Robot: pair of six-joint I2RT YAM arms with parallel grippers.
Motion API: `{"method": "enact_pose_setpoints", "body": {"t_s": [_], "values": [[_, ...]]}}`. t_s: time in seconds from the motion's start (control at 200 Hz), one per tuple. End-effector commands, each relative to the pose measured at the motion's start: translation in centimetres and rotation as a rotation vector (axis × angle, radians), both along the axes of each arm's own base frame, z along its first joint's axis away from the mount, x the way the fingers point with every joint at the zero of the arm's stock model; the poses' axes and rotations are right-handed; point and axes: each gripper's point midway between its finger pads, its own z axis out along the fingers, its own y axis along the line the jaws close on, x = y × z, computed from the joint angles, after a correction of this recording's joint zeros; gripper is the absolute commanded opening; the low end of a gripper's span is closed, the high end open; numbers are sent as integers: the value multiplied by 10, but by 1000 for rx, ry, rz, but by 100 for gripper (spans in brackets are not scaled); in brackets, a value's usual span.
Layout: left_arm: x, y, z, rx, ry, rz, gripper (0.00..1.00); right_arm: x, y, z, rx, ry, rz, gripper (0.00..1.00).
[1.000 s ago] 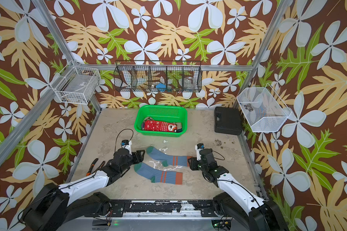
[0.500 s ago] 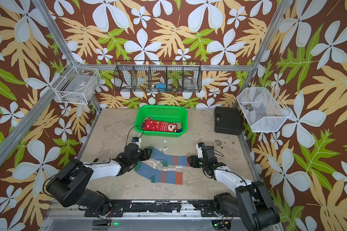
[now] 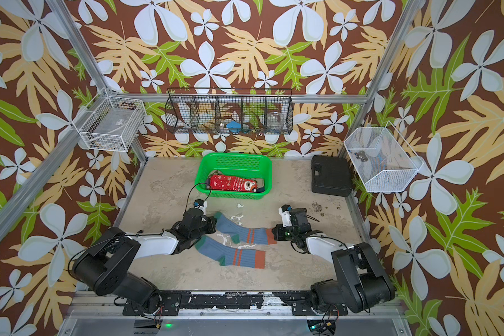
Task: Place the socks together as a pair
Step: Pick up the sock from the center of the board, then place the sock in the sock.
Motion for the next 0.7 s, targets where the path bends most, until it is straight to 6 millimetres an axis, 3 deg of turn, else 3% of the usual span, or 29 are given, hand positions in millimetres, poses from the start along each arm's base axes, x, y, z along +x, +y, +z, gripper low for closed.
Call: {"method": "enact_pose_setpoints", "body": {"t_s": [0.0,0.165,0.31,0.48,0.696], "values": [[0,0,21,-14,-45,-6,0,-2,5,21,34,-38,29,1],[-14,-3,54,-82,-74,-46,0,-15,14,57,91,-81,83,0],[-36,2,72,-110,-79,-75,0,-40,30,75,155,-77,161,0],[-61,32,80,-67,-109,-9,0,-74,48,82,226,-66,234,0],[-79,36,103,-120,-131,-29,0,-92,51,83,255,-55,257,0]]}}
